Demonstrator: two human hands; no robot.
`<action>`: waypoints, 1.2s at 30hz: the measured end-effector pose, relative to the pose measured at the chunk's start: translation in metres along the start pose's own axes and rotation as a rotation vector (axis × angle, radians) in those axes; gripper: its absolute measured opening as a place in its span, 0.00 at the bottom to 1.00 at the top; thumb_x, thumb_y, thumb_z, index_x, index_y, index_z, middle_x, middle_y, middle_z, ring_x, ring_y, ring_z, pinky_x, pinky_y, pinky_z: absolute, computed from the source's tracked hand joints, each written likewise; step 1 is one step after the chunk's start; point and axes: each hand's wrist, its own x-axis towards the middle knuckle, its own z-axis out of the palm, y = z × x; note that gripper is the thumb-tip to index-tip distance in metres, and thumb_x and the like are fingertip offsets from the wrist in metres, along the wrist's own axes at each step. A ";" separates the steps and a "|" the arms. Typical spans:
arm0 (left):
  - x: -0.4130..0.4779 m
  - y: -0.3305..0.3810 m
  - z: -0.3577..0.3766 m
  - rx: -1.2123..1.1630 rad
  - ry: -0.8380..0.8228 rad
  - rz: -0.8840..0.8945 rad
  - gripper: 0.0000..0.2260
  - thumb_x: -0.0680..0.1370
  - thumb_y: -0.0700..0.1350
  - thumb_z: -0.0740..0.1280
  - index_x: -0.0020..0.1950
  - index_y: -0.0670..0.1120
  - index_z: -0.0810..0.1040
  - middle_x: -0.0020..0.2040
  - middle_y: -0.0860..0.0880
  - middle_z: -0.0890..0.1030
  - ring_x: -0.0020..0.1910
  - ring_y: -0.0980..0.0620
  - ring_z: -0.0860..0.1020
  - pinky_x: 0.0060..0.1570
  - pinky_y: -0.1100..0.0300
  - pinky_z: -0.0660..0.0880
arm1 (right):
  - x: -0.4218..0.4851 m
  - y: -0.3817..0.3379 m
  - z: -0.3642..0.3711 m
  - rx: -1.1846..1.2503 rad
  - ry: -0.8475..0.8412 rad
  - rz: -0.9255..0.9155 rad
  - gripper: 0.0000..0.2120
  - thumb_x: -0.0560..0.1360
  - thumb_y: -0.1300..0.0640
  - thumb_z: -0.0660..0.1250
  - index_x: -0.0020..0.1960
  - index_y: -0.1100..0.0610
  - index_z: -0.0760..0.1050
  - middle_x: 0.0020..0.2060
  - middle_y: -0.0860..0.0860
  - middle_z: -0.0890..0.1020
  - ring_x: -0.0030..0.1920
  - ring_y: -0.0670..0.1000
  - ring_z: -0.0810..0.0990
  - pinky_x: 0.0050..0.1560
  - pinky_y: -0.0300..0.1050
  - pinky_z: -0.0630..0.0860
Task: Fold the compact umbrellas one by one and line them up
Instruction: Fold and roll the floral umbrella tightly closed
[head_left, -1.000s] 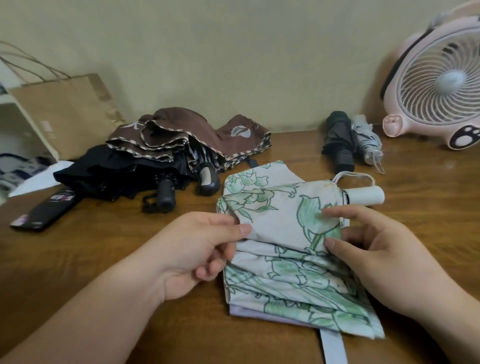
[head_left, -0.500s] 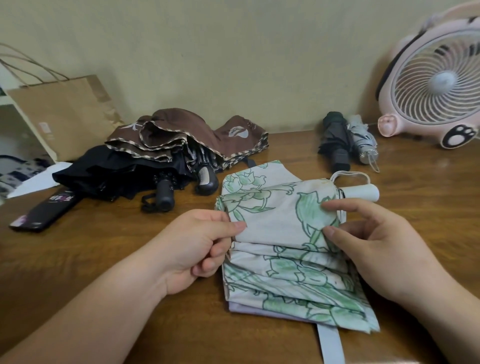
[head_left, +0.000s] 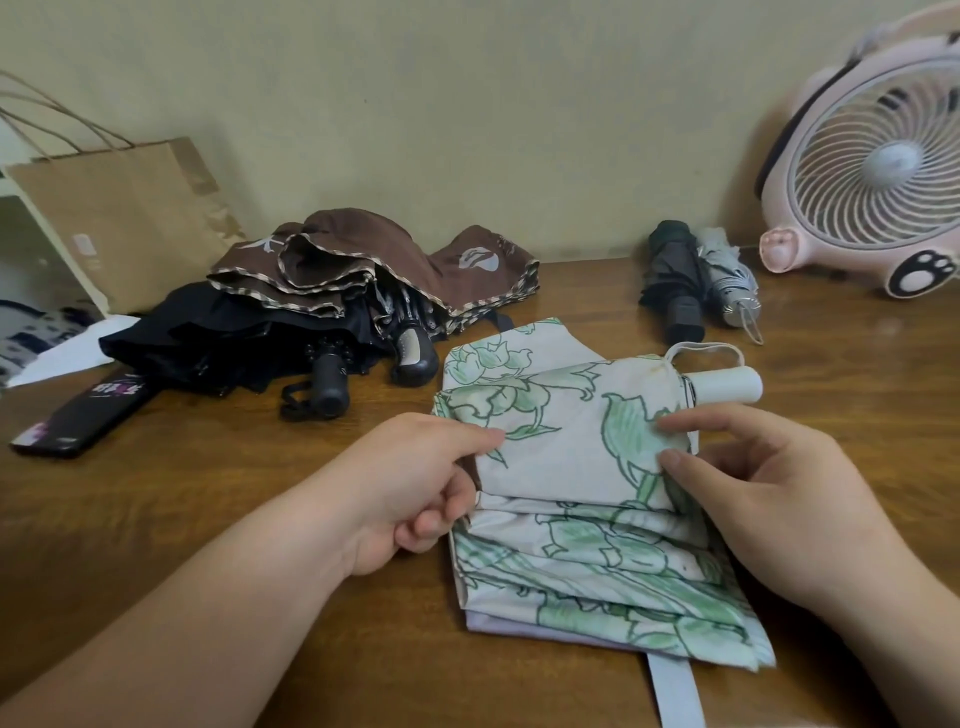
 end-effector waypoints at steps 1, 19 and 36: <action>0.000 0.000 0.000 0.011 -0.002 0.003 0.08 0.81 0.45 0.69 0.52 0.40 0.78 0.25 0.46 0.70 0.18 0.54 0.60 0.23 0.68 0.52 | 0.000 0.001 0.000 -0.011 0.004 -0.004 0.08 0.76 0.57 0.74 0.48 0.44 0.82 0.31 0.52 0.84 0.23 0.45 0.72 0.24 0.34 0.69; -0.009 0.001 -0.001 0.185 -0.025 0.014 0.23 0.80 0.44 0.72 0.26 0.46 0.71 0.21 0.48 0.66 0.16 0.54 0.58 0.21 0.68 0.53 | 0.002 0.005 -0.001 -0.096 -0.025 -0.053 0.10 0.76 0.58 0.74 0.49 0.43 0.81 0.31 0.49 0.83 0.23 0.44 0.72 0.25 0.32 0.68; -0.008 0.017 -0.009 1.332 -0.170 0.629 0.17 0.85 0.54 0.60 0.73 0.69 0.71 0.79 0.73 0.42 0.77 0.70 0.36 0.78 0.58 0.33 | -0.010 0.001 0.004 -0.445 -0.042 -0.234 0.15 0.74 0.61 0.72 0.47 0.40 0.81 0.31 0.35 0.79 0.30 0.42 0.77 0.31 0.38 0.73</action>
